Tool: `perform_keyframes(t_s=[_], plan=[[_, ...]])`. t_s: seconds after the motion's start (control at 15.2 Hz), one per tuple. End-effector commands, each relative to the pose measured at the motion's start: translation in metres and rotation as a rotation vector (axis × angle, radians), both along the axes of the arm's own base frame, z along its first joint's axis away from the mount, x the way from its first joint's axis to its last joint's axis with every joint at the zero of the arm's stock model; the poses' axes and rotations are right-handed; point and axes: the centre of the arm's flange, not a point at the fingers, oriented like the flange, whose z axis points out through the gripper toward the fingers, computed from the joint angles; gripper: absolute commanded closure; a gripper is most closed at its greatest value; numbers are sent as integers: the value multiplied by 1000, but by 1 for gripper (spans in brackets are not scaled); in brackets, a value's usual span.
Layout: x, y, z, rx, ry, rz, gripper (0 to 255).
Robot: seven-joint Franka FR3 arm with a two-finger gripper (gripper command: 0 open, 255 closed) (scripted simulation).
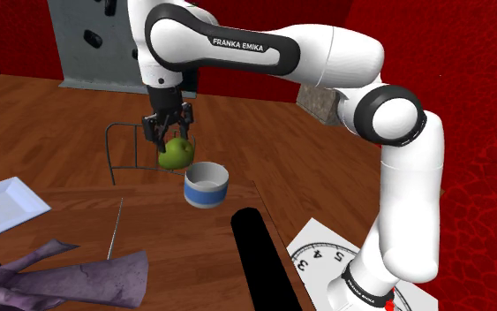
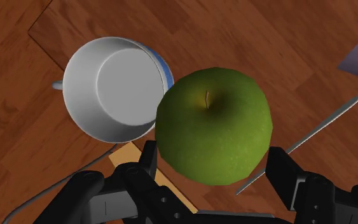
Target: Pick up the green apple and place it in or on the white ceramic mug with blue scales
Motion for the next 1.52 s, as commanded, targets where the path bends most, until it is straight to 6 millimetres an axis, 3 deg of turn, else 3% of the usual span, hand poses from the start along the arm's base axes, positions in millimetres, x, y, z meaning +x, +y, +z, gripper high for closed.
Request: perform_keyframes(t_s=[0.0, 0.66, 1.45], plan=[[4, -26, 4, 0, 0, 1, 255], [32, -157, 26, 0, 0, 1, 255], [32, -157, -38, 0, 0, 1, 255]])
